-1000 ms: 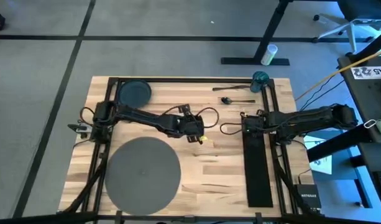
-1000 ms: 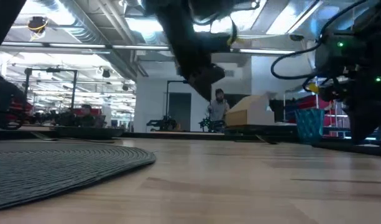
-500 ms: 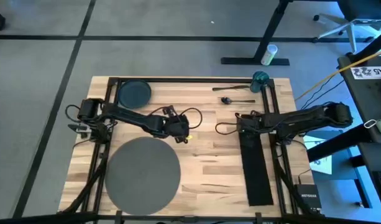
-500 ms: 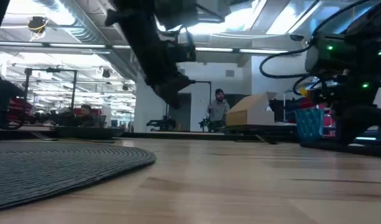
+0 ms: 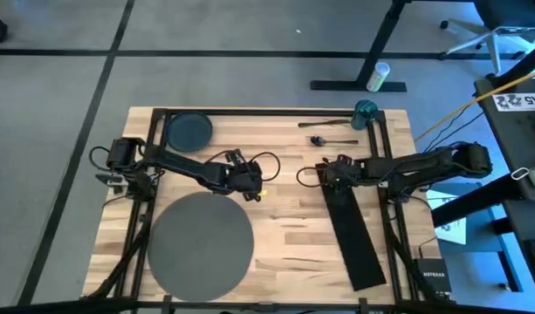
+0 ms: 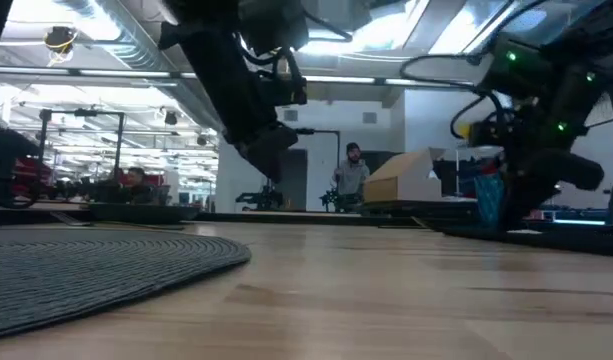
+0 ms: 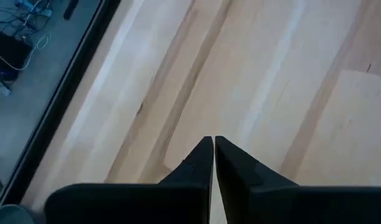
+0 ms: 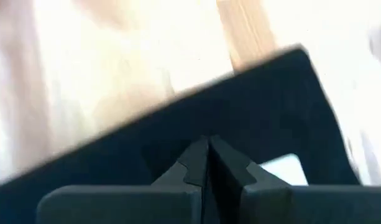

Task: Set table place
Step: Fold the black table napkin

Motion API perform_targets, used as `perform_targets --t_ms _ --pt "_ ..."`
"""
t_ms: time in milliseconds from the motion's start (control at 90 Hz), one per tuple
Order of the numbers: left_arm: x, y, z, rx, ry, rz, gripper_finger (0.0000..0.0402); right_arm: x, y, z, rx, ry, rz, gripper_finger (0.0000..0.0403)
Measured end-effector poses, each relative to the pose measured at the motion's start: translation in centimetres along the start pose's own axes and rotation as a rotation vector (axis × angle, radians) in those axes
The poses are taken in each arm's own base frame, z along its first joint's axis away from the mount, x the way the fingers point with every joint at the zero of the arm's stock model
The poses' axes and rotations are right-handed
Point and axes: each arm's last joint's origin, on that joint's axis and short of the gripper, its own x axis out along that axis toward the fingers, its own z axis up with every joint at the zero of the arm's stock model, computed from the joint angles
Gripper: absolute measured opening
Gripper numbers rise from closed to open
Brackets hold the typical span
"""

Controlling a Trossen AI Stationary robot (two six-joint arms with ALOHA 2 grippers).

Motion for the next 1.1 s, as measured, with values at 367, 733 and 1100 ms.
perform_targets --t_ms 367,733,1100 --pt "-0.5 -0.7 -0.1 0.024 -0.009 -0.014 0.0000 -3.0 0.5 2.4 -0.181 0.068 0.159 0.0000" --pt "-1.1 -1.3 -0.3 0.027 -0.020 -0.029 0.0000 -4.9 6.3 -0.3 -0.413 0.223 0.403 0.0000" --pt "-2.4 -2.8 -0.7 0.063 -0.046 -0.064 0.0000 -6.6 13.8 -4.5 -0.423 0.303 0.504 0.0000"
